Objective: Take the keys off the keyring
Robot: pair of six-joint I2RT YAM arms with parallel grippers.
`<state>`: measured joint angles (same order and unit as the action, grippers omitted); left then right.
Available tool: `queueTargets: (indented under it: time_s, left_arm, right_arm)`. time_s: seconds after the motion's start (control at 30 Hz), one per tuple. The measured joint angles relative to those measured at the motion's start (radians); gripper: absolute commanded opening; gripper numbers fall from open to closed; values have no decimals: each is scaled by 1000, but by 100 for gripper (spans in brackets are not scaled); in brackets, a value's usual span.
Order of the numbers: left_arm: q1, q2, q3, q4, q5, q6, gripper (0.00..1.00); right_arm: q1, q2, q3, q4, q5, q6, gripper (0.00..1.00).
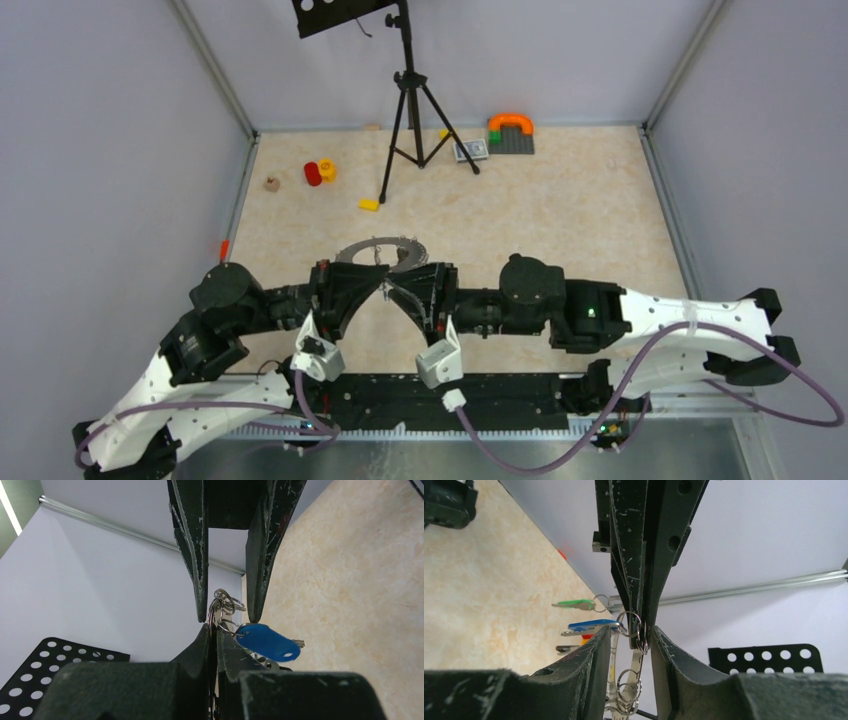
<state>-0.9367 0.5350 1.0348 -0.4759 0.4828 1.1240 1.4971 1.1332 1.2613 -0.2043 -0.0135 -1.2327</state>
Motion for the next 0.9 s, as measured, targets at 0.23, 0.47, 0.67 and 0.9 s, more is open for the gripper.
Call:
queueTargets:
  time_s: [0.23,0.47,0.67,0.9]
  left_arm:
    - [0,0,5,-18,3,0,0]
    - [0,-1,5,-27,0,2,0]
    - [0,-3,8,-37,-6,5,0]
    - [0,-3,9,-49,-9,6,10]
  right_arm:
    - [13,16,-18,41,97,-82,24]
    - [29,22,-25,56,159,-118,4]
    - [41,21,-45,93,187,-118,0]
    - [45,21,-58,113,198,-97,0]
